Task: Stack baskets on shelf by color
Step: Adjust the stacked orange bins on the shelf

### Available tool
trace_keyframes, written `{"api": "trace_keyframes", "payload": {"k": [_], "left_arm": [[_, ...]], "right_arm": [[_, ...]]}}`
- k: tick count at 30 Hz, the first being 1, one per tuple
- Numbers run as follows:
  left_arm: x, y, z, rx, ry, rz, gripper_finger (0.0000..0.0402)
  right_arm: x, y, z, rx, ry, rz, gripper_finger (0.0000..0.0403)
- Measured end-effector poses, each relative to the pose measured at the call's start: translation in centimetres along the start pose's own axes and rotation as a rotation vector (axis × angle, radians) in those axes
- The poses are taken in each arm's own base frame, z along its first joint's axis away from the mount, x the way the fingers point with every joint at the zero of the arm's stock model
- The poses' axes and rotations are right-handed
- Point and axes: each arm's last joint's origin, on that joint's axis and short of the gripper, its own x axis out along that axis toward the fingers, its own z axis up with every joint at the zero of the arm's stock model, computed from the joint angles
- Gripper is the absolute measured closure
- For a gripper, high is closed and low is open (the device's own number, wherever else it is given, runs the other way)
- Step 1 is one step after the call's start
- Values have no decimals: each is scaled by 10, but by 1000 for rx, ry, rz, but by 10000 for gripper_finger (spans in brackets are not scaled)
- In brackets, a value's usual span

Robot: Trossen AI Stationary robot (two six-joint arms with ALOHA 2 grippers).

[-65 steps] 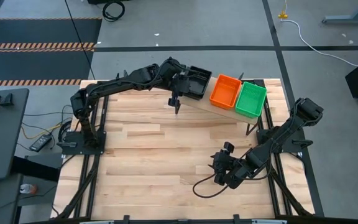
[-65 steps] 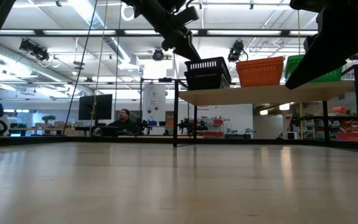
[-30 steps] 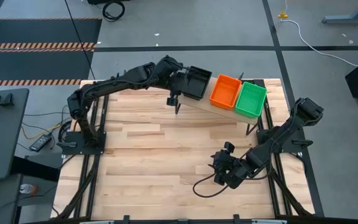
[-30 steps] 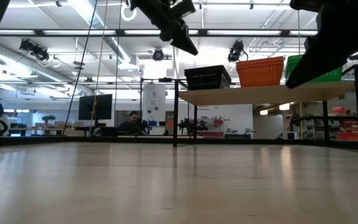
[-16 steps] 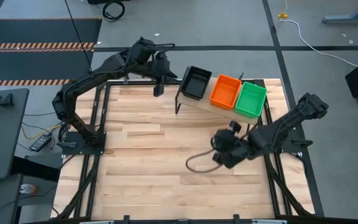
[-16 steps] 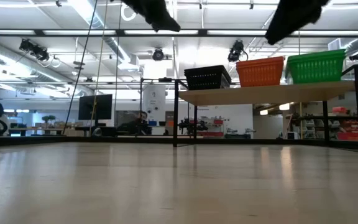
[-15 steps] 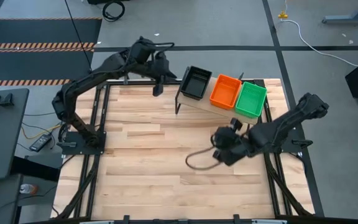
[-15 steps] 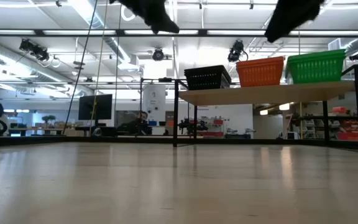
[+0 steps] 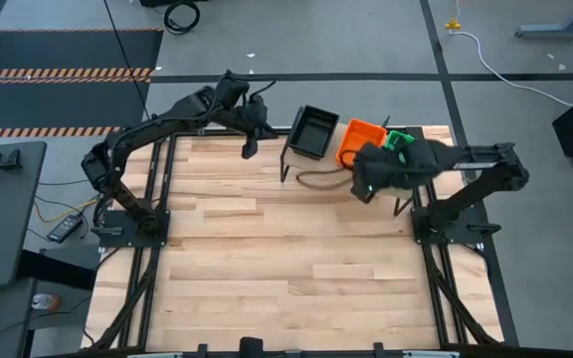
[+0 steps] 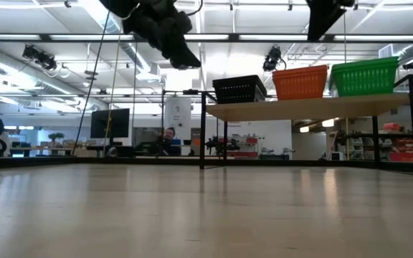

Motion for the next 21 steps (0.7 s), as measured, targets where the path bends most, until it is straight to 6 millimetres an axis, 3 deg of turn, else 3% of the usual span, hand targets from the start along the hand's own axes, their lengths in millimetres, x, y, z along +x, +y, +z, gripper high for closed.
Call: {"api": "trace_keyframes", "payload": {"k": [5, 13, 21], "left_arm": [[-10, 4, -13, -18, -10, -2, 378], [-33, 5, -36, -26, -16, 50, 379], [-34, 3, -62, -55, -13, 51, 383]], "right_arm": [[21, -22, 12, 48, 100, -39, 247], [39, -44, 21, 123, 154, -92, 247], [55, -54, 29, 136, 162, -47, 247]]}}
